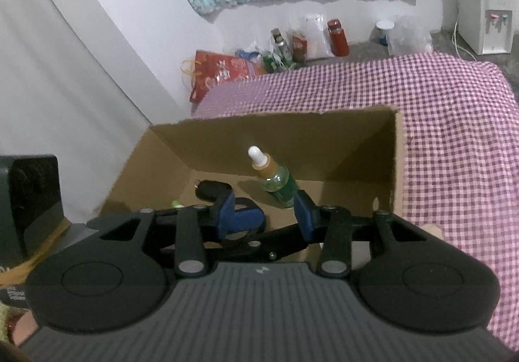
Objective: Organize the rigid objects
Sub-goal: 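Open the right gripper to drop the charger plug, then withdraw the right gripper and close it on the white cylindrical container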
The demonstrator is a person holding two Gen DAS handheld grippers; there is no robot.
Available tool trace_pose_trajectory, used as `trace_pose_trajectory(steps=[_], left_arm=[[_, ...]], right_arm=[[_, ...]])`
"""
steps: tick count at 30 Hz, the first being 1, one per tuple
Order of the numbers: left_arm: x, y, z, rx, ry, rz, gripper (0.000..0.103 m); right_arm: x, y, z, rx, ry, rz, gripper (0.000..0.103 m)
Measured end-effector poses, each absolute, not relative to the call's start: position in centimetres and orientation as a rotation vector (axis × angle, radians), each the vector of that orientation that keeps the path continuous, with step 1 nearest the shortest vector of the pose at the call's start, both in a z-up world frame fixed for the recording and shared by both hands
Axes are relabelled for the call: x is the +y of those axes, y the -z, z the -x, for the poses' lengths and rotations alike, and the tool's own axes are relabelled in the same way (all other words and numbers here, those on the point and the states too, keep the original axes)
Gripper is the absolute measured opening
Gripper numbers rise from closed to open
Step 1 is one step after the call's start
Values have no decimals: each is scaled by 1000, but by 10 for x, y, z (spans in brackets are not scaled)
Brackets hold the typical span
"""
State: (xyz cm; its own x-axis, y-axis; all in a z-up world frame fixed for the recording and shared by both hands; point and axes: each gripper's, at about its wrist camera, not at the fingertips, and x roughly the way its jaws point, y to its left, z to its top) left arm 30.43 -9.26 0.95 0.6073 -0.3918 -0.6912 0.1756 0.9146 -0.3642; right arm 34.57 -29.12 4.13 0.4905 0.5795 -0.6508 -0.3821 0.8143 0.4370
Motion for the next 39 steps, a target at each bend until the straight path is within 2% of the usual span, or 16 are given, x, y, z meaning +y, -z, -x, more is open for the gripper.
trace_pose_trajectory(steps=[8,12,16,19,28,39], left_arm=[[-104,-49,-254,728,366,221,86],[-102,-65,-217,672,382,222,92],[-98,-74,-178,654,383,229,94],[-91,-74,-146,627,390,228,101],[-74,-53,-59,591,326,141,103],[-45,-16,-19,591,236,82,103]], right_arm=[[-335,-80,-294,759,-628,-353,42],[-356,-99,-259,700,-658,-427,43],[-371,-108,-216,656,-685,-473,49],[-376,-109,-179,628,-699,-481,58],[-360,-92,-79,566,-701,-454,83],[-310,-53,-51,666,-741,-484,91]])
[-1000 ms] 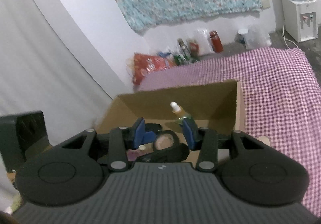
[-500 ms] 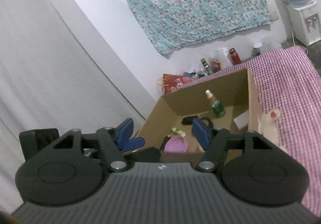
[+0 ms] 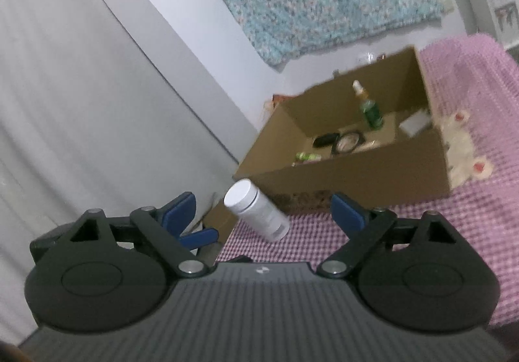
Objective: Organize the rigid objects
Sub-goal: 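Withdraw the right gripper and close it on the white cylindrical container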
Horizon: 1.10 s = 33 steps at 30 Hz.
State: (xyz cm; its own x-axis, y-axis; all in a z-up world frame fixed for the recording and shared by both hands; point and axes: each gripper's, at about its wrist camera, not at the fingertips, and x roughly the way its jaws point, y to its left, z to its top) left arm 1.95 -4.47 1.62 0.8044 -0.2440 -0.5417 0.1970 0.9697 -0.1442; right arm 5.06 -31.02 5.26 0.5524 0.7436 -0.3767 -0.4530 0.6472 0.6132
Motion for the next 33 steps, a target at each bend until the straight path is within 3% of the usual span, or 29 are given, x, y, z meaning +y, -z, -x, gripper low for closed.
trace_pose_trajectory(steps=[15,25,27,33], left_arm=[[8,6,-58,601,28,118,103],[11,18,-90,590,24,119,100],[11,23,-98,603,27,122,95],[18,32,-106,625,22,176,65]], right_arm=[[-209,-32,-122,785,-830,-462,88],[-160,-13,-165,847,-808,-461,67],[-156,-8,-171,859,-804,-463,62],[-149,1,-179,884,-811,-470,49]])
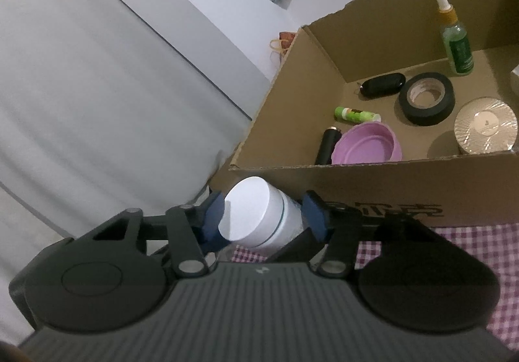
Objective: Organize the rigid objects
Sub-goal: 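Withdraw the right gripper and close it on the white cylindrical container, then lift the white container with the right gripper and carry it over the box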
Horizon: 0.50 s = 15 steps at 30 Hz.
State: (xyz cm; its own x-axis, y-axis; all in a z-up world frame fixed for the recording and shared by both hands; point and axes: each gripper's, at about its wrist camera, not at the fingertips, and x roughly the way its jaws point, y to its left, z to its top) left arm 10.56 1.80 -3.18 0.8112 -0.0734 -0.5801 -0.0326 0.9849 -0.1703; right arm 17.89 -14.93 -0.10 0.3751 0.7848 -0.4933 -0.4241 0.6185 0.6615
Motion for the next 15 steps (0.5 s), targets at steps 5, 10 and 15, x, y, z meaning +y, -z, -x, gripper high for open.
trace_pose_trajectory(steps=[5,10,15], left_arm=[[18,32,-101,618,13,187,58],[8,30,-96,628,37,196,57],[-18,28,-92,638,103,180,56]], right_arm=[[-151,1,-178,884,-820,-472,43],[-162,1,-174,885,-817,-488,42],[-187,2,-165,874,-782,-514,42]])
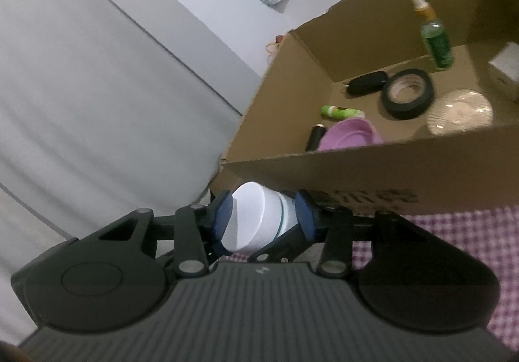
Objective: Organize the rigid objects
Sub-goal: 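Lift the white container with the right gripper and carry it over the box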
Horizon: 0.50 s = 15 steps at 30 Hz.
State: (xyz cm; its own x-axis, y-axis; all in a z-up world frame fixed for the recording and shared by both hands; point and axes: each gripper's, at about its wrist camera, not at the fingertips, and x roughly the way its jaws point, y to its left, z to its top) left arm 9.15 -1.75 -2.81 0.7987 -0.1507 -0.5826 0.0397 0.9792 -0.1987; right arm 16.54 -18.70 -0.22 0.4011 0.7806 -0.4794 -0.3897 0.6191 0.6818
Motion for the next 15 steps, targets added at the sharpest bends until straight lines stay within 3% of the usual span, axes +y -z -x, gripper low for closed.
trace_pose_trajectory(steps=[15], left_arm=[[-88,34,-94,642,262,76,55]], right_arm=[[-254,12,-153,850,-673,-578,42]])
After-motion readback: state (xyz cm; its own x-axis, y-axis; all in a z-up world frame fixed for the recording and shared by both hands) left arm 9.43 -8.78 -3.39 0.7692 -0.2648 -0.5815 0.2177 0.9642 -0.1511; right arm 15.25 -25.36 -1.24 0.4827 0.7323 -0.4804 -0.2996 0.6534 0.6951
